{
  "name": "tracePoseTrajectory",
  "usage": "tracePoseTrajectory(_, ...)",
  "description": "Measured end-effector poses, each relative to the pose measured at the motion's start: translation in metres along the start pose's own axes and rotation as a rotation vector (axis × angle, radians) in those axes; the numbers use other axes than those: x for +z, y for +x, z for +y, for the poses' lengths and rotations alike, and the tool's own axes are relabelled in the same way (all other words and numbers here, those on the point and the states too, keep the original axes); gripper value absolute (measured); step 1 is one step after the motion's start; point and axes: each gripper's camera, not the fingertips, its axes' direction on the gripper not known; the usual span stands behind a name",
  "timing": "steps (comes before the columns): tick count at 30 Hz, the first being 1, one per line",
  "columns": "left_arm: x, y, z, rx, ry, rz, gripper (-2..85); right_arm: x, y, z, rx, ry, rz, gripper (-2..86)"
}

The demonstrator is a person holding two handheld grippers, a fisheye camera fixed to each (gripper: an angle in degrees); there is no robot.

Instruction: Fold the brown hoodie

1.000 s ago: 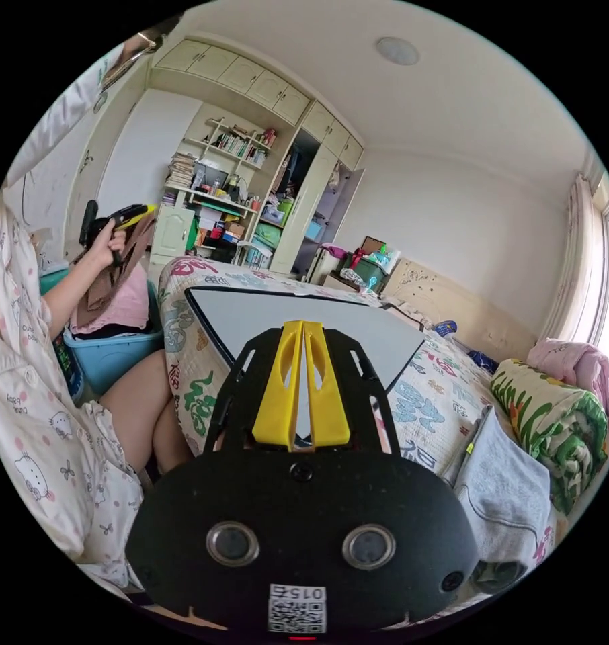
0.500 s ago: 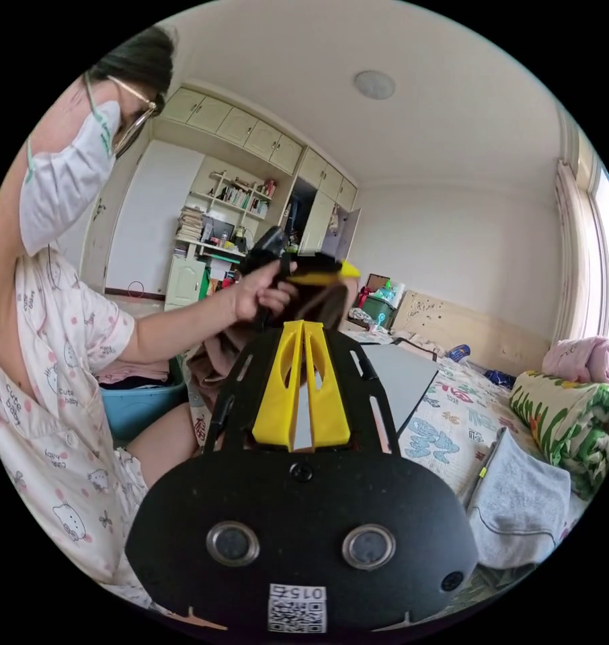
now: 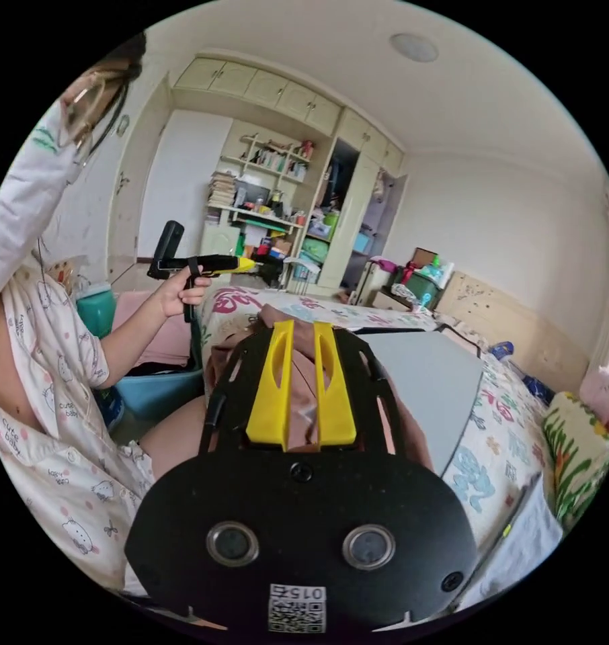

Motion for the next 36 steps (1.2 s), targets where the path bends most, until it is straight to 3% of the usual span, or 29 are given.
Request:
tracePoseTrajectory(4, 0.015, -0.008, 0.044, -0.042, -0.067, -0.031, 7.9, 0.116, 0.003, -0.068, -0.066, -0.246, -0.179, 10.5)
tracePoseTrajectory(7, 0.036, 0.0, 0.063, -0.026, -0.116, -0.076, 8.5, 0.199, -0.011, -0.096, -0.152, -0.453, -0.158, 13.4)
tracePoseTrajectory(11, 0.061, 0.006, 0.08, -0.025, -0.163, -0.084, 10.1, 0.259, -0.021, -0.115, -0.185, -0.536, -0.064, 13.0)
tracePoseTrajectory(13, 0.072, 0.003, 0.086, -0.042, -0.173, -0.1, 10.7, 0.27, -0.006, -0.132, -0.131, -0.516, -0.028, 7.7)
tracePoseTrajectory(17, 0.076, 0.002, 0.088, -0.051, -0.174, -0.115, 11.3, 0.223, 0.06, -0.158, 0.075, -0.337, -0.057, 3.1)
tracePoseTrajectory(24, 0.079, 0.063, 0.127, 0.023, -0.162, 0.033, 11.9, 0.033, 0.226, -0.147, 0.523, 0.147, -0.006, 1.4)
tracePoseTrajectory(28, 0.087, 0.141, 0.161, 0.21, -0.184, 0.068, 12.0, -0.022, 0.264, -0.138, 0.589, 0.198, 0.128, 1.2)
tracePoseTrajectory(36, 0.102, 0.218, 0.235, 0.521, -0.328, 0.063, 11.6, -0.064, 0.328, -0.123, 0.735, 0.262, 0.17, 1.1)
